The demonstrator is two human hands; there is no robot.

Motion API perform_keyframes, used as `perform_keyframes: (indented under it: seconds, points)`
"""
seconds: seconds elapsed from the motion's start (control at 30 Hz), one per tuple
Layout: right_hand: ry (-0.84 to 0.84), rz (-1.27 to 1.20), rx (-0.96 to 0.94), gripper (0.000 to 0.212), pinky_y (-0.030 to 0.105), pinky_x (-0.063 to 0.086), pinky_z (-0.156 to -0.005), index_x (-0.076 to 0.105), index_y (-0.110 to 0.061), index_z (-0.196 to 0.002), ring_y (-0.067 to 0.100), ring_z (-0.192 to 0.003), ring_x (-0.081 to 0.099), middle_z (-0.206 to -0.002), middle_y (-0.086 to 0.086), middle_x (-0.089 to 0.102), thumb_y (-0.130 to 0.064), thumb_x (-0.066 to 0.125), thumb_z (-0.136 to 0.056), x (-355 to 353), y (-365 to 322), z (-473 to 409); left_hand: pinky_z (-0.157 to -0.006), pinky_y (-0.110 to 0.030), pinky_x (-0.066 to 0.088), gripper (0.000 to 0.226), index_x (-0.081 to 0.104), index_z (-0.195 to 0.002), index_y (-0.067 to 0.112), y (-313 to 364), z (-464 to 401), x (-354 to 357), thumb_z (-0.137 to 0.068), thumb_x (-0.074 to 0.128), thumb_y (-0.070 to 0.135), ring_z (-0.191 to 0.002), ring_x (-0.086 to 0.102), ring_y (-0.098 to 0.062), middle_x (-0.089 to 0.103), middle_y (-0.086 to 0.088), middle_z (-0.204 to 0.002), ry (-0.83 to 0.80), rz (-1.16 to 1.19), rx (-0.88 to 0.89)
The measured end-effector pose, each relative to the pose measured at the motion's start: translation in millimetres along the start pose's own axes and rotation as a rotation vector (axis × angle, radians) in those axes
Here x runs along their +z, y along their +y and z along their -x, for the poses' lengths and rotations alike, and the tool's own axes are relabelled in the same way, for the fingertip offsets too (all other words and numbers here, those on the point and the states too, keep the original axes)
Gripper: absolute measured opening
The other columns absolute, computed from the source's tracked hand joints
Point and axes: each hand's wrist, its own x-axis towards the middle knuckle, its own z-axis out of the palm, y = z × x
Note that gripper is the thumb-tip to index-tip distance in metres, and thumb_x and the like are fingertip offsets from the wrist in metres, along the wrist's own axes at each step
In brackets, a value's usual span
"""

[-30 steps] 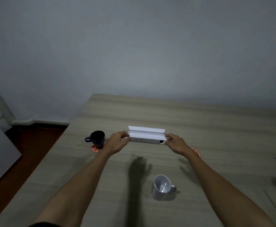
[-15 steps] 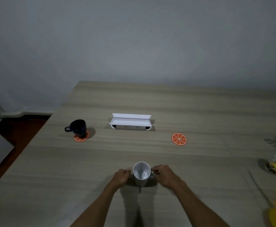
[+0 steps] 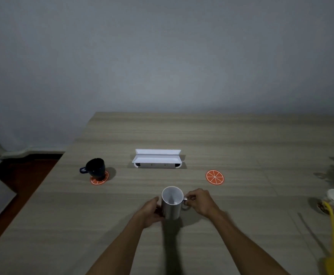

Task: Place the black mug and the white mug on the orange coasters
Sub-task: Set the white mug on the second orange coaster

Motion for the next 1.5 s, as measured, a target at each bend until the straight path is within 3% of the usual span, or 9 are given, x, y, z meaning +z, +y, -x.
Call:
perform_keyframes:
  seconds: [0.23,0.33,0.5,0.63,0.77,1.0,1.17,1.37,1.5]
  points:
    - [0.144,-0.031,-0.027,0.006,0.015,0.044,-0.058,0.077,-0.018,-0.077,-0.005,-0.053,0.059,-0.052,-0.019,0.066,-0.018,0.078,-0.072,-67.8,-31.4,-8.0,-0.073,-0.039,0.051,0.047,0.053,-0.086,-0.006,68.0,1.7,20.5,-0.105,0.031,0.03,-0.077,0.057,-0.03,0.056,-0.02,-0.084,-0.077,0.01,0.062]
    - [0.255,-0.044,-0.007,0.009,0.016,0.043,-0.058,0.072,-0.027,-0.067,-0.007,-0.049,0.056,-0.054,-0.012,0.067,-0.023,0.08,-0.066,-91.1,-29.0,-13.0,-0.083,-0.043,0.051,0.049,0.053,-0.083,-0.007,85.8,-2.9,40.1,-0.106,0.031,0.031,-0.077,0.056,-0.029,0.055,-0.018,-0.082,-0.13,0.013,0.075]
    - [0.35,-0.073,0.03,0.01,0.013,0.045,-0.063,0.078,-0.018,-0.077,0.006,-0.067,0.066,-0.074,0.001,0.076,-0.019,0.081,-0.068,-124.8,-5.7,-28.5,-0.088,-0.044,0.051,0.043,0.05,-0.113,-0.003,108.7,-25.4,82.4,-0.103,0.038,0.037,-0.08,0.058,-0.027,0.055,-0.016,-0.087,-0.203,-0.033,0.119]
    - [0.35,-0.079,0.059,0.007,0.015,0.046,-0.063,0.078,-0.018,-0.076,-0.007,-0.061,0.062,-0.069,-0.005,0.074,-0.017,0.079,-0.069,-147.8,26.8,-50.8,-0.086,-0.043,0.052,0.05,0.042,-0.133,-0.01,116.7,-59.5,120.0,-0.105,0.033,0.031,-0.081,0.057,-0.026,0.054,-0.017,-0.091,-0.214,-0.01,0.115]
    - [0.34,-0.065,0.108,0.015,0.002,0.04,-0.058,0.078,-0.02,-0.08,-0.008,-0.061,0.06,-0.07,-0.006,0.073,-0.009,0.072,-0.072,-164.0,68.3,-80.2,-0.094,-0.042,0.048,0.029,0.045,-0.116,-0.004,119.0,-97.5,156.1,-0.106,0.031,0.02,-0.079,0.055,-0.025,0.051,-0.016,-0.089,-0.188,0.005,0.087]
    - [0.303,-0.066,0.145,0.016,0.001,0.045,-0.059,0.078,-0.018,-0.084,0.004,-0.071,0.066,-0.078,0.0,0.075,-0.006,0.075,-0.074,-177.1,132.8,-138.4,-0.068,-0.032,0.05,0.027,0.054,-0.089,0.002,121.5,-167.8,207.0,-0.103,0.033,0.012,-0.074,0.053,-0.021,0.053,-0.015,-0.086,-0.117,-0.081,0.062]
    - [0.252,-0.083,0.14,0.016,0.001,0.046,-0.061,0.078,-0.019,-0.085,-0.005,-0.067,0.065,-0.077,-0.006,0.074,-0.006,0.074,-0.075,-172.9,164.2,-166.7,-0.064,-0.026,0.049,0.026,0.058,-0.114,0.002,120.7,-200.1,222.9,-0.1,0.036,0.004,-0.072,0.055,-0.015,0.06,-0.01,-0.088,-0.125,-0.16,0.063]
    - [0.229,-0.13,0.166,0.017,0.015,0.051,-0.073,0.078,-0.015,-0.088,0.002,-0.073,0.067,-0.08,-0.007,0.073,-0.007,0.077,-0.073,-163.4,178.4,-179.7,-0.066,-0.024,0.049,0.022,0.062,-0.107,0.011,118.0,-221.2,226.3,-0.098,0.041,0.01,-0.073,0.057,-0.012,0.063,-0.005,-0.085,-0.118,-0.241,0.092]
    - [0.203,-0.108,0.185,0.018,0.001,0.045,-0.063,0.078,-0.015,-0.088,-0.003,-0.07,0.063,-0.076,-0.009,0.07,-0.004,0.074,-0.073,-159.1,182.1,-179.2,-0.063,-0.022,0.047,0.025,0.063,-0.089,0.015,113.4,-222.1,225.4,-0.096,0.04,0.007,-0.068,0.055,-0.011,0.059,-0.002,-0.073,-0.126,-0.299,0.076]
